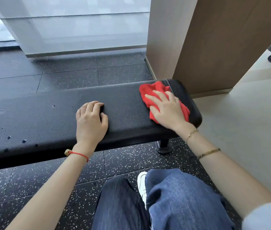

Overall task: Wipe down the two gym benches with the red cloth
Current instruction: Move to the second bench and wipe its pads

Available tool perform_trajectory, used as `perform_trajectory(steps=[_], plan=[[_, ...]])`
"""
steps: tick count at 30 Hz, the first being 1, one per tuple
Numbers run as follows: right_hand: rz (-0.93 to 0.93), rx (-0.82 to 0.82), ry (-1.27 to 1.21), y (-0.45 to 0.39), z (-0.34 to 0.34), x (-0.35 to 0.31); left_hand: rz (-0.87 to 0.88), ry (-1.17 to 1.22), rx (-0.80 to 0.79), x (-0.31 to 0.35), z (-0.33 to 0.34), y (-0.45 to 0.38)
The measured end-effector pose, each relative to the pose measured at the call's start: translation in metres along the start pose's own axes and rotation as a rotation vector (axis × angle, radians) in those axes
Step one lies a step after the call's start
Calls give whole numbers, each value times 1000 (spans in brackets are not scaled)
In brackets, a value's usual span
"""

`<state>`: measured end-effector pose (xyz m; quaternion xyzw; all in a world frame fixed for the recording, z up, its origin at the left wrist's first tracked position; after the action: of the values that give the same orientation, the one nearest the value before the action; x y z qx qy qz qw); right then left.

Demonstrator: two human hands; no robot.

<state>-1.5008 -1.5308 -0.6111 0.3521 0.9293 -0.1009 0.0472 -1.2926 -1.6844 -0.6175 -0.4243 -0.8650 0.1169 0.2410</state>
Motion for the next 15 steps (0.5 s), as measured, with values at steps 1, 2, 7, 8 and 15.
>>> perform_trajectory(steps=[1, 2, 7, 8, 15], plan=[[-58, -1, -18, 12, 0, -3, -2, 3, 0, 0, 0, 0], [-96, -1, -38, 23, 0, -3, -3, 3, -1, -1, 0, 0], [38, 59, -48, 10, -4, 35, 6, 3, -1, 0, 0, 1], [104, 62, -32, -4, -3, 42, 7, -2, -1, 0, 0, 0], [108, -52, -31, -69, 13, -20, -18, -15, 2, 1, 0, -2]])
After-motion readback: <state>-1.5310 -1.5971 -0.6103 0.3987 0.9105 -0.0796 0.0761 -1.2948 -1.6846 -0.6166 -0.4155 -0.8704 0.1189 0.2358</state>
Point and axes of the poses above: each hand's wrist, its own y-axis away from the middle knuckle, its own z-axis out of the palm, x = y × z, the point moved 6 cm from there along -y, towards the middle knuckle, and after that the axes turned 7 degrees about z, right-handed, at the moved point
